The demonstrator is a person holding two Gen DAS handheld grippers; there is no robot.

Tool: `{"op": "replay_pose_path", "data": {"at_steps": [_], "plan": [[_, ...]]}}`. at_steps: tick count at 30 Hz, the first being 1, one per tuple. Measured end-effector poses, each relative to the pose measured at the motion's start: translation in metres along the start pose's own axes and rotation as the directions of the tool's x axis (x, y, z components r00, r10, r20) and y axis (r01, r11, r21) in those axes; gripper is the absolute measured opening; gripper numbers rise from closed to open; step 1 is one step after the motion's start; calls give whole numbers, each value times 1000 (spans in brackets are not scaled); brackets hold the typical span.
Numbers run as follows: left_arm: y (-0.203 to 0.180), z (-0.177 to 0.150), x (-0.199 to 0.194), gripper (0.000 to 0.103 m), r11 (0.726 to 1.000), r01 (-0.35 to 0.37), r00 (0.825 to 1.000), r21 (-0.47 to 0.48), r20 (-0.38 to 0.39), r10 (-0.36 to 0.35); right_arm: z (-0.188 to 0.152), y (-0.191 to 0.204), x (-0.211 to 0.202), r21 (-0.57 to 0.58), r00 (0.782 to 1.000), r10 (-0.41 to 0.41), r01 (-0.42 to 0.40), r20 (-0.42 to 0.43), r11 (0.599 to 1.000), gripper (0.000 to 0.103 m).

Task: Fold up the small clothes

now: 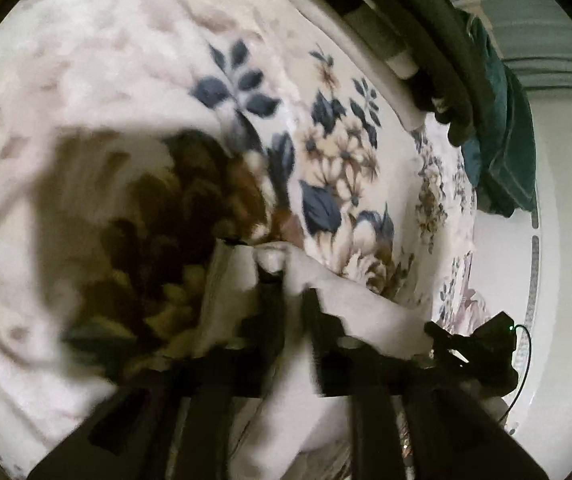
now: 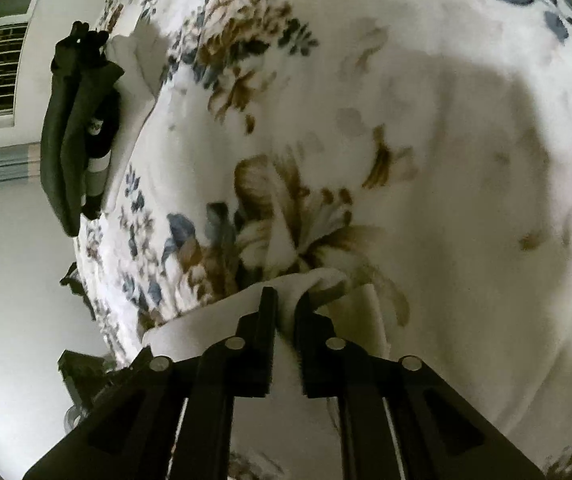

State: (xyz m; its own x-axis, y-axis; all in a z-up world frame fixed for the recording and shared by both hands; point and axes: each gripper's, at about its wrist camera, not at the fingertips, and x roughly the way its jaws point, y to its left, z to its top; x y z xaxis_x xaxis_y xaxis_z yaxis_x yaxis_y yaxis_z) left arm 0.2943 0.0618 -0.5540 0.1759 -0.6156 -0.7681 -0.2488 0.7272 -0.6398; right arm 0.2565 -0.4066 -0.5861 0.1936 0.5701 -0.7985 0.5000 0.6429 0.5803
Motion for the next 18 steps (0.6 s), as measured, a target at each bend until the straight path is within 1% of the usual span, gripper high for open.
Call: {"op": "replay_pose_path", "data": {"at_steps": [1,2,3,4,5,6,7,8,9,10,11,12,13,14,15,16,17,18], "plan": [[4,0,-8,40,1000,-4,1000,7,19,4,-2,0,-4,-15,1000,-3,3,-3,1000,50],[10,0,-15,51,1000,12,999,13,38,-13,-4,-1,-8,-33,1000,-14,13,-5,999,60],[16,-1,-18,59,1000,25,999,11,42,-25,-6,-5,-13,-54,1000,-21,20,-9,998,69],[27,-3,-19,60,999,35,999,-1,38,-35,-8,-13,-14,-65,1000,-9,7,-29,998,70],[37,-5,-17,60,998,56,998,-12,27,-56,-10,-24,-11,-58,997,9,-14,-71,998,71],[47,-8,-13,60,996,88,996,-27,11,-88,-12,-33,-8,-43,994,30,-35,-101,998,75],[60,-11,-7,60,987,146,989,-64,-11,-146,-14,-44,-3,-20,989,67,-70,-131,997,80],[68,-15,-3,60,972,212,977,-102,-15,-214,-17,-57,5,3,981,107,-108,-161,994,82],[77,-19,1,65,937,316,948,-148,6,-319,-18,-63,11,12,976,126,-125,-176,992,83],[79,-21,3,68,921,355,934,-162,18,-357,-21,-73,21,22,965,163,-162,-205,987,83],[79,-22,6,69,909,383,923,-165,30,-383,-22,-76,27,24,960,180,-179,-215,984,83],[76,-22,9,69,898,408,912,-162,35,-408,-23,-81,33,37,952,215,-212,-220,977,84],[72,-21,13,69,887,433,901,-159,32,-434,-23,-84,38,62,937,271,-263,-220,963,89],[66,-20,18,69,880,449,892,-155,24,-451,-23,-83,40,77,926,310,-301,-216,951,92],[63,-19,20,69,877,457,888,-152,14,-460,-22,-81,42,89,913,347,-335,-217,938,94],[56,-18,26,69,881,452,889,-139,-5,-457,-22,-78,45,94,902,368,-356,-226,930,94],[50,-17,31,69,890,440,895,-122,-25,-446,-22,-75,48,91,897,373,-362,-237,928,94],[43,-16,35,69,901,420,904,-106,-42,-426,-23,-67,53,70,895,363,-357,-260,931,94]]}}
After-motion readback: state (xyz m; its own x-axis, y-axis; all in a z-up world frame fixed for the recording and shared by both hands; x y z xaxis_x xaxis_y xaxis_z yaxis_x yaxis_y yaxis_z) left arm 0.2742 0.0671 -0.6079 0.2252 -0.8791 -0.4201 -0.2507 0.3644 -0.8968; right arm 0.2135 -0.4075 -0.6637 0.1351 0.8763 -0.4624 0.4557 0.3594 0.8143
